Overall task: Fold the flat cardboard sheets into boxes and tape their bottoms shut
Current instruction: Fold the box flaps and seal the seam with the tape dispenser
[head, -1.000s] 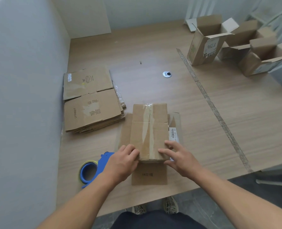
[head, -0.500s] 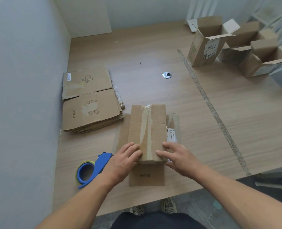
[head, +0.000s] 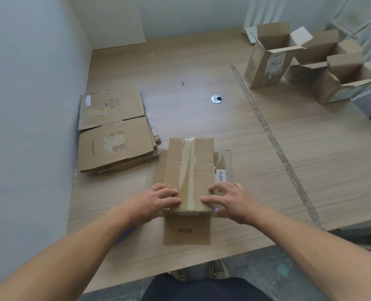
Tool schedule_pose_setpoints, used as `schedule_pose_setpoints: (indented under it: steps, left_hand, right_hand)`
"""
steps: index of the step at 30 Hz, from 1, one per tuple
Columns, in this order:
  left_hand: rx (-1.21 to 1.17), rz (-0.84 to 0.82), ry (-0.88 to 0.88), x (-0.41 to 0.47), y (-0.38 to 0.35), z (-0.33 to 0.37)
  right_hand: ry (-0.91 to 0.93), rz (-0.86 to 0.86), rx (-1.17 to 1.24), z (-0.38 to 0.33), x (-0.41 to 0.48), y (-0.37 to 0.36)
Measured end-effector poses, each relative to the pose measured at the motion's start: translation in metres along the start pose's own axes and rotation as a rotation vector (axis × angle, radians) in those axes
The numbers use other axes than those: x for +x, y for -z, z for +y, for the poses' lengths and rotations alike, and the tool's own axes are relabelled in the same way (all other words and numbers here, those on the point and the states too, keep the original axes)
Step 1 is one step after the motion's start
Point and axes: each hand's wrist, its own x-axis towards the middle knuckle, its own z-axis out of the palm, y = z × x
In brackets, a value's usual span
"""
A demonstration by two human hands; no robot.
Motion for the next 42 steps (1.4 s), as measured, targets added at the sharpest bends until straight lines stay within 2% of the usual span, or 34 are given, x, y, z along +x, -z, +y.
schedule_pose_setpoints:
  steps: [3,9,16,18,20,22,25,29,33,35,38,42]
  left_hand:
    - [0.022,0.049,0.021,0.001,-0.004,0.003]
    - [-0.076,0.175,0.144,0.004,-0.015,0.013]
    - [-0.34,0.206,0.432,0.003,-0.023,0.029]
    - [-0.378,0.217,0.478,0.0,-0.023,0.033]
    - [-0.433,0.236,0.515,-0.005,-0.023,0.037]
    - [-0.509,0.298,0.625,-0.009,-0.025,0.044]
    - [-0.651,0.424,0.858,-0.007,-0.028,0.062]
    - [-0.751,0.535,1.019,0.006,-0.026,0.085]
    - [-0.854,0.559,1.198,0.022,-0.018,0.098]
    - [-0.912,0.571,1.258,0.028,-0.017,0.101]
    - [-0.904,0.576,1.323,0.038,-0.014,0.105]
    - [-1.005,0.631,1.323,0.057,-0.004,0.112]
  right_hand:
    - [-0.031,0.015,0.016,-0.005,0.001,-0.004]
    - [-0.028,0.093,-0.043,-0.011,0.004,-0.007]
    - [-0.159,0.266,0.026,-0.026,-0.003,-0.021]
    - [-0.201,0.257,0.102,-0.028,-0.004,-0.024]
    - [-0.296,0.218,0.32,-0.031,-0.004,-0.026]
    - [-0.404,0.19,0.548,-0.036,-0.006,-0.027]
    - [-0.491,0.23,0.653,-0.045,-0.005,-0.025]
    - [-0.592,0.224,0.763,-0.052,0.001,-0.016]
    - [-0.924,0.298,0.941,-0.064,0.002,-0.011]
    - [-0.997,0.3,0.979,-0.067,0.001,-0.009]
    - [-1.014,0.311,0.988,-0.064,-0.004,-0.007]
    - [-1.089,0.383,1.002,-0.049,-0.009,0.002]
